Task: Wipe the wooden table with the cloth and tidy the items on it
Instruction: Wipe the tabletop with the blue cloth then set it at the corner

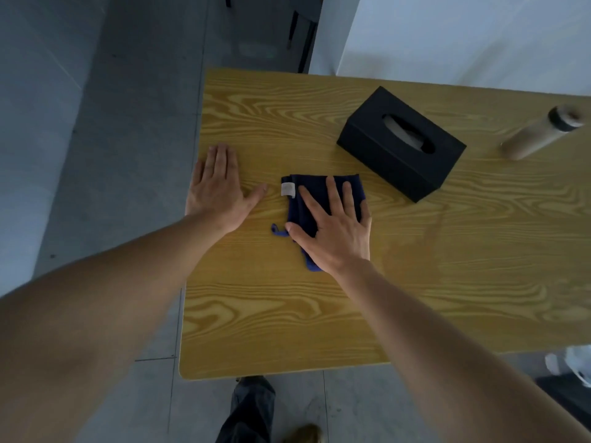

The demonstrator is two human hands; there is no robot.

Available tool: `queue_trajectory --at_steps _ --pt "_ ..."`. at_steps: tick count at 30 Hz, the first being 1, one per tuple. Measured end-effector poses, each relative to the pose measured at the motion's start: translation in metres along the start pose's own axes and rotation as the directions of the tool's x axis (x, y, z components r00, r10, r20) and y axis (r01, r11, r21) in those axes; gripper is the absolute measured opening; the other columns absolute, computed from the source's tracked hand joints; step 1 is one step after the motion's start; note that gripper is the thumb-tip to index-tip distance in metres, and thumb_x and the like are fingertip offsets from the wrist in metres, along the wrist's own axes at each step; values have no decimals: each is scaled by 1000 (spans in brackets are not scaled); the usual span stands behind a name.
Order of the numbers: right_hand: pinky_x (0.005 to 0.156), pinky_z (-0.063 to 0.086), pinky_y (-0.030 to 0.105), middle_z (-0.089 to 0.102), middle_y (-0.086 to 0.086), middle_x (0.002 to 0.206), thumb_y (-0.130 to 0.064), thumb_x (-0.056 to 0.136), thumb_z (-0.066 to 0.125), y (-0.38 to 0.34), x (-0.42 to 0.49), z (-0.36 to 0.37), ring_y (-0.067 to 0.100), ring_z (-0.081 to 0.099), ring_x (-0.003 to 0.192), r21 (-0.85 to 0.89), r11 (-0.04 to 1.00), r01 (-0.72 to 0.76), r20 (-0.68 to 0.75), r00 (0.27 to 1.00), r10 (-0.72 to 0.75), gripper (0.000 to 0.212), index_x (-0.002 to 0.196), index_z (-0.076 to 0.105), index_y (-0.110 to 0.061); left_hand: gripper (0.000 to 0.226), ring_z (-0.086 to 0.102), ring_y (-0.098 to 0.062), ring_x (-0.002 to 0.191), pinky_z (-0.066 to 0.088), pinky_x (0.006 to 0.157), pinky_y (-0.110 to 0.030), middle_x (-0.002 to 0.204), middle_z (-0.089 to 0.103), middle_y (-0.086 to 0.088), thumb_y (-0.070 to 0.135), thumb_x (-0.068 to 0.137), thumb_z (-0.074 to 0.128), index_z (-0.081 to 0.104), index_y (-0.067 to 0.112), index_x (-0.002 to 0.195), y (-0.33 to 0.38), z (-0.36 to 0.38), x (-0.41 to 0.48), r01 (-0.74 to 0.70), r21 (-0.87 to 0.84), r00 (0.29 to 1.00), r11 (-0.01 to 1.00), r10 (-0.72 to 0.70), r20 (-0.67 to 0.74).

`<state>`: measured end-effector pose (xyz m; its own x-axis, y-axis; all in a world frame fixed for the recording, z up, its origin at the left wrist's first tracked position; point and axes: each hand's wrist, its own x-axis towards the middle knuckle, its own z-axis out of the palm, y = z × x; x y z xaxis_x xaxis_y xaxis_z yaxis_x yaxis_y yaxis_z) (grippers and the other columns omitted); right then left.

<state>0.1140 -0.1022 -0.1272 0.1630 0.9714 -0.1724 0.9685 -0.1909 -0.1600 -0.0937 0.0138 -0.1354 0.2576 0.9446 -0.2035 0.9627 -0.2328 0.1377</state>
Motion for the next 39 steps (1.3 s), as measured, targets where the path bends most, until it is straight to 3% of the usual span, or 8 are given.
queue_trajectory --at_steps 15,20,26,29,32,34,36,39 --pt "126 1 51 -4 -6 176 -80 95 22 22 -153 19 21 -11 161 38 998 58 32 998 -59 73 161 8 -54 99 -13 -23 162 -3 131 -45 176 -12 -10 77 98 9 -9 8 166 44 23 -119 25 -14 1000 1000 -25 -9" --pt "122 19 45 19 -7 174 -69 103 28 33 -191 32 19 12 161 61 993 104 -75 992 -99 62 161 27 -46 99 -13 -23 162 -3 131 -44 176 -14 -10 78 97 6 -12 8 165 63 28 -140 29 -22 1000 999 -29 7" --pt "103 40 40 49 -8 159 -53 106 39 56 -221 41 15 37 147 187 969 160 -178 976 -127 49 149 54 -34 99 -14 -23 162 -4 131 -45 176 -13 -10 78 98 9 -11 8 165 100 34 -149 -8 -76 999 997 10 33" --pt "102 36 35 56 -15 149 -51 105 47 65 -234 36 11 44 139 348 925 149 -157 983 -100 40 137 63 -34 98 -15 -23 161 -4 131 -47 176 -14 -9 78 97 6 -12 10 165 122 37 -141 -20 -94 999 995 25 48" --pt "101 41 32 65 -23 130 -47 104 53 73 -251 17 6 54 125 544 835 87 -106 994 -35 28 120 72 -34 98 -13 -24 162 -3 131 -51 176 -14 -8 78 97 3 -13 10 165 131 42 -137 -23 -36 999 999 24 36" --pt "89 45 26 69 -26 108 -37 105 57 79 -258 -6 8 60 111 683 730 -43 6 999 53 17 100 73 -42 98 -13 -25 162 -3 130 -52 176 -14 -9 78 97 2 -14 9 164 130 44 -137 -23 -27 999 999 24 32" --pt "76 45 21 70 -20 92 -29 107 57 83 -255 -34 11 64 96 762 626 -167 110 985 129 27 88 72 -42 97 -16 -25 161 -4 130 -52 175 -18 -9 77 97 2 -17 9 164 129 45 -137 -33 -33 999 999 34 43" --pt "69 44 21 71 -16 84 -41 104 53 89 -220 -72 11 64 84 788 590 -177 57 975 217 24 89 72 -40 97 -18 -25 161 -6 130 -52 174 -20 -9 77 97 1 -19 8 163 129 45 -135 -39 -51 998 998 42 44"
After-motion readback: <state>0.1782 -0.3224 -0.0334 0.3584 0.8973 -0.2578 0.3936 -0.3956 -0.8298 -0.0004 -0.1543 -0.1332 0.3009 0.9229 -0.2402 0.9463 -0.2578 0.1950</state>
